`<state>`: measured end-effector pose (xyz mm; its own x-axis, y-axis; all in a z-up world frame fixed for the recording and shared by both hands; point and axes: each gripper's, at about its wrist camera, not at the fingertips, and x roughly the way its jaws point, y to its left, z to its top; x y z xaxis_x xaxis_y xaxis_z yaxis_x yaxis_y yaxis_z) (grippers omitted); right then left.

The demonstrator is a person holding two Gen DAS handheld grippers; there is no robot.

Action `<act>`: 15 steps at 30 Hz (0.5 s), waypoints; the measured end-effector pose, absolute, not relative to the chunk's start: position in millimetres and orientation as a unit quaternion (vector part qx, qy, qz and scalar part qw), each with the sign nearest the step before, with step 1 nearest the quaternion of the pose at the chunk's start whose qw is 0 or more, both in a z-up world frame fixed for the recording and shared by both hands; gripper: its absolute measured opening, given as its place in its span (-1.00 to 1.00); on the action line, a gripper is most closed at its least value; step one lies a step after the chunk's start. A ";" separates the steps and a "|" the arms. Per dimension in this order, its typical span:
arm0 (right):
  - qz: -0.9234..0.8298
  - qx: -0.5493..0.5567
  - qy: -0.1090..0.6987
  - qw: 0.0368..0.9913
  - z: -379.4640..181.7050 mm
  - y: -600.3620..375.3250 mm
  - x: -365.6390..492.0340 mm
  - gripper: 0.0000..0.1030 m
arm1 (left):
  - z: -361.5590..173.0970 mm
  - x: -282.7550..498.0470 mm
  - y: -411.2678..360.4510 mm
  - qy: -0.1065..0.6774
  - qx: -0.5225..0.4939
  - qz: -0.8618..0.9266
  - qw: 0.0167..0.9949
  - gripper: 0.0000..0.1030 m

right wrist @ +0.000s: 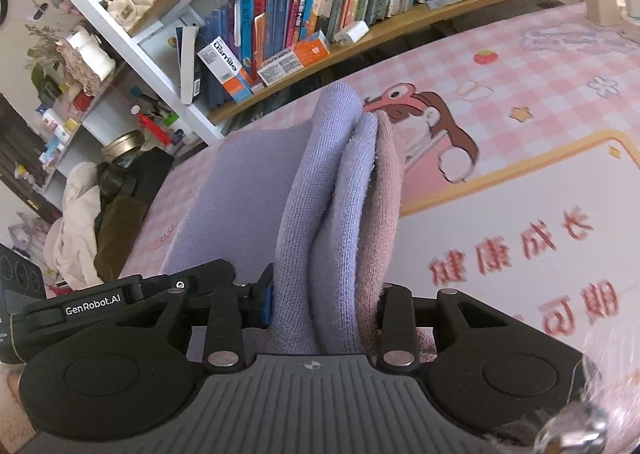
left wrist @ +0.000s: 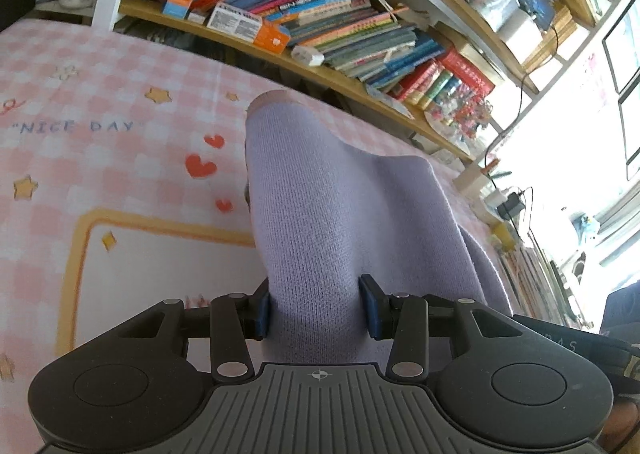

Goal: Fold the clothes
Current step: 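Lift the sweater edge with both grippers and fold it over onto the bundle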

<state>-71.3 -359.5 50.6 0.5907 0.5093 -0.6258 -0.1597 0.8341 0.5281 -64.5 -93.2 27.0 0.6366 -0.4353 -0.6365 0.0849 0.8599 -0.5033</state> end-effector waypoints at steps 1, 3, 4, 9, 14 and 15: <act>0.192 0.215 0.410 0.865 50.7 -363.0 -77.0 -0.38 | 27.3 -69.4 -97.6 0.401 -0.217 -0.149 0.878 -0.19; 0.189 0.220 0.411 0.864 51.5 -369.7 -89.2 -0.38 | 27.3 -77.8 -104.2 0.402 -0.216 -0.149 0.877 -0.19; 0.188 0.220 0.411 0.865 52.0 -372.0 -93.9 -0.38 | 27.5 -81.8 -107.6 0.402 -0.215 -0.150 0.877 -0.19; 0.186 0.224 0.409 0.865 53.9 -381.7 -114.4 -0.38 | 30.0 -100.2 -118.0 0.402 -0.210 -0.151 0.878 -0.19; 0.192 0.221 0.400 0.868 60.4 -381.8 -124.5 -0.38 | 36.8 -109.6 -118.1 0.394 -0.210 -0.148 0.882 -0.19; 0.193 0.221 0.397 0.870 62.1 -381.3 -125.3 -0.38 | 38.7 -110.0 -117.6 0.391 -0.208 -0.149 0.884 -0.19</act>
